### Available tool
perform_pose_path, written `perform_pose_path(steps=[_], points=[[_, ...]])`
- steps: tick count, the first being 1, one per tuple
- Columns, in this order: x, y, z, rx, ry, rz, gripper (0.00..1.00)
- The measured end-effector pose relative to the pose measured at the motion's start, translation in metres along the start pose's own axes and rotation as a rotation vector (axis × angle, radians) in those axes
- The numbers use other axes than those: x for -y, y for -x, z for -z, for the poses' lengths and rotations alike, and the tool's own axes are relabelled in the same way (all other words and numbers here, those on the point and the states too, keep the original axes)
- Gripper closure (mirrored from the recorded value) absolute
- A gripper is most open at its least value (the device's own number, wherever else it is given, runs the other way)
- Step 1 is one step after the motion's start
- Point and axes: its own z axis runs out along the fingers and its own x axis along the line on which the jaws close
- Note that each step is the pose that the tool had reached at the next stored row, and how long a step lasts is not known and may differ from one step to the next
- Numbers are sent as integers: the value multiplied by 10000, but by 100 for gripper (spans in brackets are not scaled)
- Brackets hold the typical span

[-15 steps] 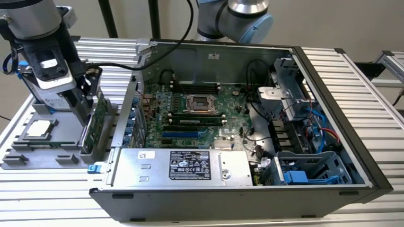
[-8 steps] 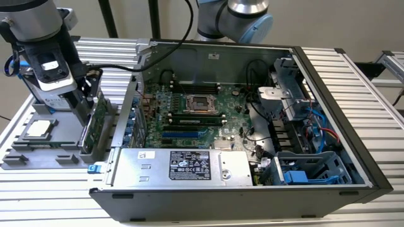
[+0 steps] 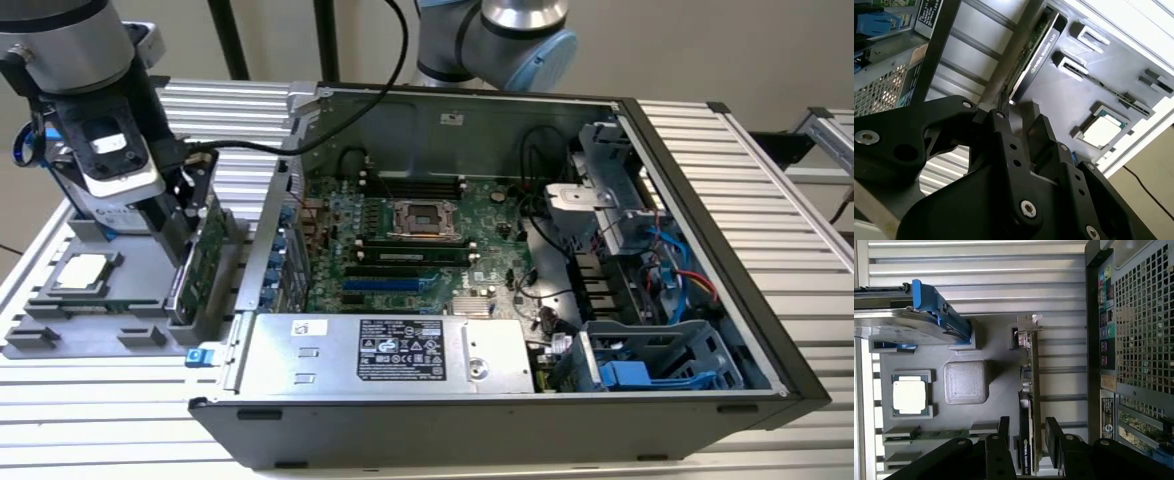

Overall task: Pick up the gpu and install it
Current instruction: 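Pick up the gpu and move the gpu toward the slot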

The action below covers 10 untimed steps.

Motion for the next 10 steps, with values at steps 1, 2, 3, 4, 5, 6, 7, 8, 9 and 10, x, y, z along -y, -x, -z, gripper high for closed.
perform_pose_path(steps=[1,2,3,4,5,6,7,8,9,10], points=[[0,0,-4,-3,1,43,0],[0,0,-9,-5,2,88,0],[0,-1,-14,-7,3,143,0],[0,-1,-17,-10,4,196,0],[2,1,-20,-14,3,255,0],[2,0,-24,-16,6,310,0],[3,1,-27,-19,7,368,0],[3,1,-29,-22,7,416,0],[3,2,-31,-23,9,465,0],[4,2,-34,-26,9,510,0]])
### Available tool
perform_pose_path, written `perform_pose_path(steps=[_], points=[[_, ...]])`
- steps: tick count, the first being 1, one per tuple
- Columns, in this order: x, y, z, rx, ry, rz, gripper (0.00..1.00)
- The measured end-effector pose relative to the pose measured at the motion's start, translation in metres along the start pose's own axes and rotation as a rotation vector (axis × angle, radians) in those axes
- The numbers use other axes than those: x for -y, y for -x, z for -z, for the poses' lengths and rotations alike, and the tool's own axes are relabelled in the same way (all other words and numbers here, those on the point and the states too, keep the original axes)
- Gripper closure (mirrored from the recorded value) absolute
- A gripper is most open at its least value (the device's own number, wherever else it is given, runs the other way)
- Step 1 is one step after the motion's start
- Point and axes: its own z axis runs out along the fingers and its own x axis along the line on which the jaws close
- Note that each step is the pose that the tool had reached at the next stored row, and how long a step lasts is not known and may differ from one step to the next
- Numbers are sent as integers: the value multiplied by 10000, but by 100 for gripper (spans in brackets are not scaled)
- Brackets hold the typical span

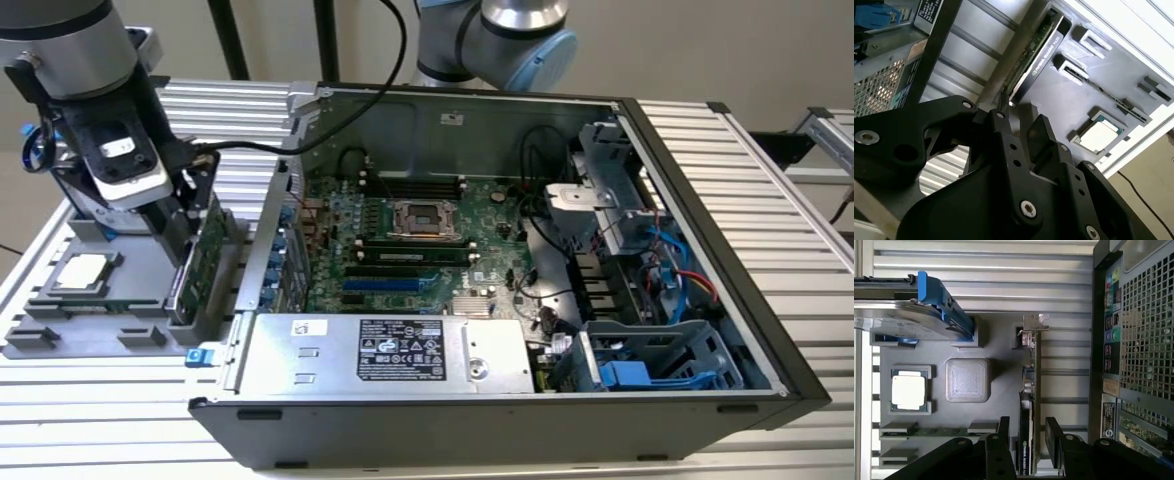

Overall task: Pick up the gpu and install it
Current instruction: 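Pick up the gpu and move the gpu toward the slot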

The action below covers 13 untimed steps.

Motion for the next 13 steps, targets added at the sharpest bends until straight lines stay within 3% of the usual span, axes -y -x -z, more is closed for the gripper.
perform_pose_path(steps=[13], points=[[12,3,-35,-14,7,308,0]])
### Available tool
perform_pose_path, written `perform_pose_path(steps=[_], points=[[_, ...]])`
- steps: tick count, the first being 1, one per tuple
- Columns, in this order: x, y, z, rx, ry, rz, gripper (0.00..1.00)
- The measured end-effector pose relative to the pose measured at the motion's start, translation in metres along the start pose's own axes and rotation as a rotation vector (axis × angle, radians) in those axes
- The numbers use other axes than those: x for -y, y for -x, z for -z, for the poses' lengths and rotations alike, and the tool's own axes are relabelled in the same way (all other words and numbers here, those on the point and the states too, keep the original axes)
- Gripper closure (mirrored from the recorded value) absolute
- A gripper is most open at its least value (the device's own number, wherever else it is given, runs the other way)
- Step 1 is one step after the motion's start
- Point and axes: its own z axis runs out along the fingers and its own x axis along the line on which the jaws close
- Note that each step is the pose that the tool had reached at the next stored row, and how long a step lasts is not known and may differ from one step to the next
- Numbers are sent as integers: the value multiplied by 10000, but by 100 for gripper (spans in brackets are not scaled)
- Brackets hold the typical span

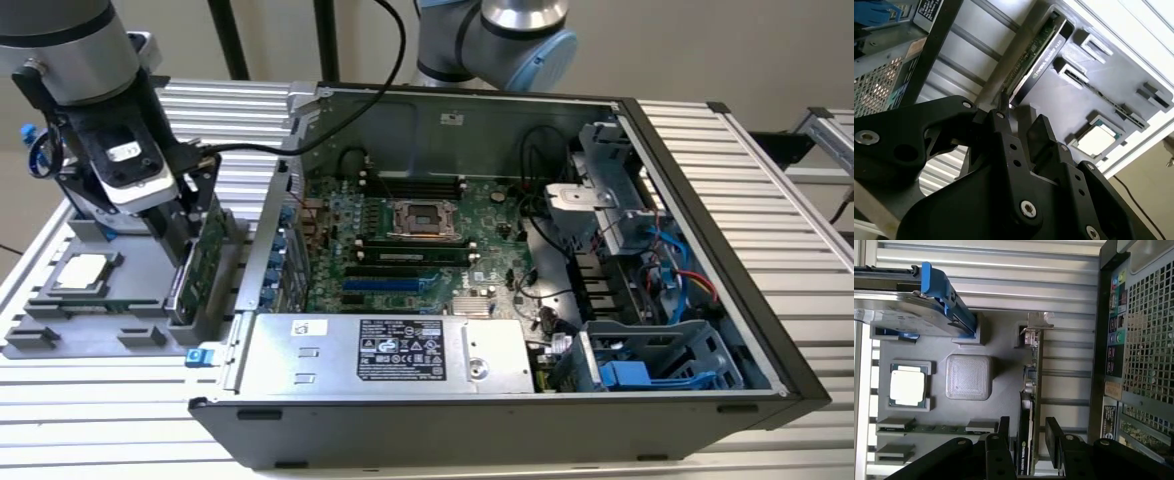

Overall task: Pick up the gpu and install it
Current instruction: 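Pick up the gpu and move the gpu toward the slot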

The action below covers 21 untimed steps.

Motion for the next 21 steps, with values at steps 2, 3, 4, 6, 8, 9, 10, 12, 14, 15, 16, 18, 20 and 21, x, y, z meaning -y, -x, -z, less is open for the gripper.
perform_pose_path(steps=[2,3,4,6,8,9,10,12,14,15,16,18,20,21], points=[[0,0,-5,-1,0,22,0],[1,0,-8,-2,0,32,0],[1,0,-11,-2,1,42,0],[1,0,-16,-3,1,58,0],[1,0,-22,-4,1,73,0],[1,0,-25,-4,1,80,0],[1,0,-28,-4,2,86,0],[2,-1,-37,-6,1,104,0],[2,-1,-42,-6,2,114,0],[2,-1,-45,-6,2,118,0],[3,-1,-47,-6,2,121,0],[3,-1,-52,-6,2,127,0],[3,-1,-58,-6,2,132,0],[3,-1,-60,-7,2,134,0]])
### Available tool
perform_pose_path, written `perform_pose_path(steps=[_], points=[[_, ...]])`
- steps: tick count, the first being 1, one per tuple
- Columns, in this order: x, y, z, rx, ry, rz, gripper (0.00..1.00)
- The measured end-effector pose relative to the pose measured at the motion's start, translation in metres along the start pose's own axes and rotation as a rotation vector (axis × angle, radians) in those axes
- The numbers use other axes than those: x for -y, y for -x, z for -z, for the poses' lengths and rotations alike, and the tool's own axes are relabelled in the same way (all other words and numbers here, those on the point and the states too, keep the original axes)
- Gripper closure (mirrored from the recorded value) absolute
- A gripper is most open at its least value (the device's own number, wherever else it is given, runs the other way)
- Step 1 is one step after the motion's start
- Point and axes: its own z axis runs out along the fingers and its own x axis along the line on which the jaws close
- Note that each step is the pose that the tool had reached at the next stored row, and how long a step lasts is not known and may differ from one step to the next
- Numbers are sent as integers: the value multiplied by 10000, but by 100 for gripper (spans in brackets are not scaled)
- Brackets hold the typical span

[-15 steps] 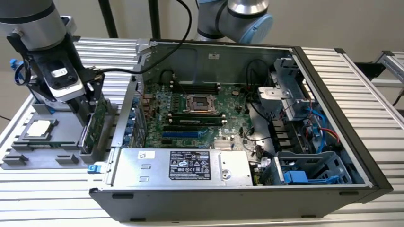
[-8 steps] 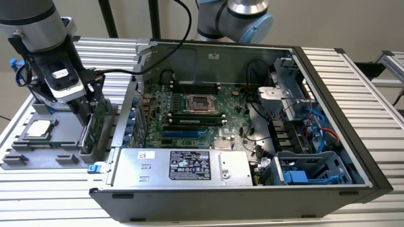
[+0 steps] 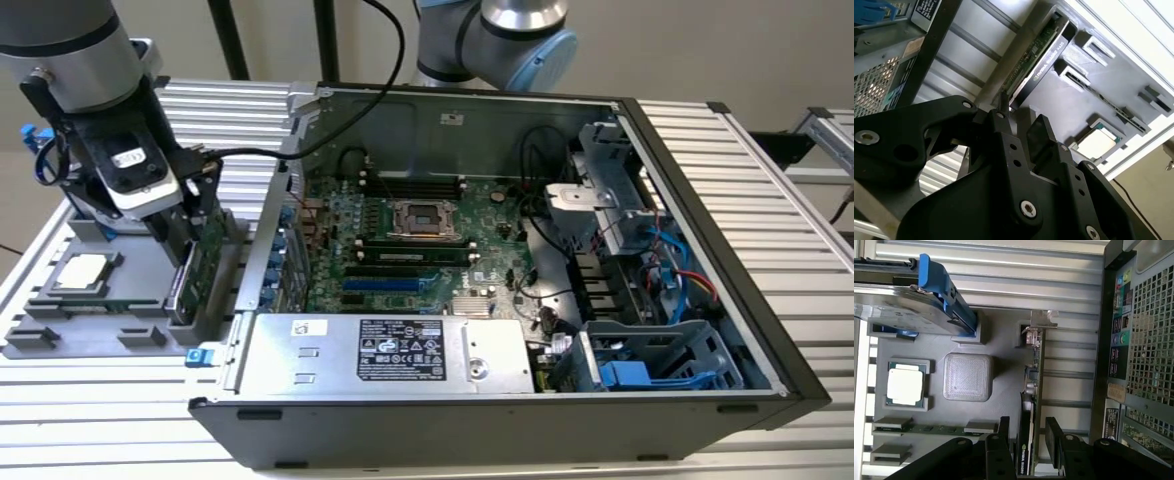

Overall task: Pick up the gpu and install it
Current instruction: 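Pick up the gpu and move the gpu toward the slot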

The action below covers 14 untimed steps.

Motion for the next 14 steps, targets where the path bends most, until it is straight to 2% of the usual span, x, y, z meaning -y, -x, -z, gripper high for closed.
perform_pose_path(steps=[14], points=[[1,-1,-32,2,1,-3,0]])
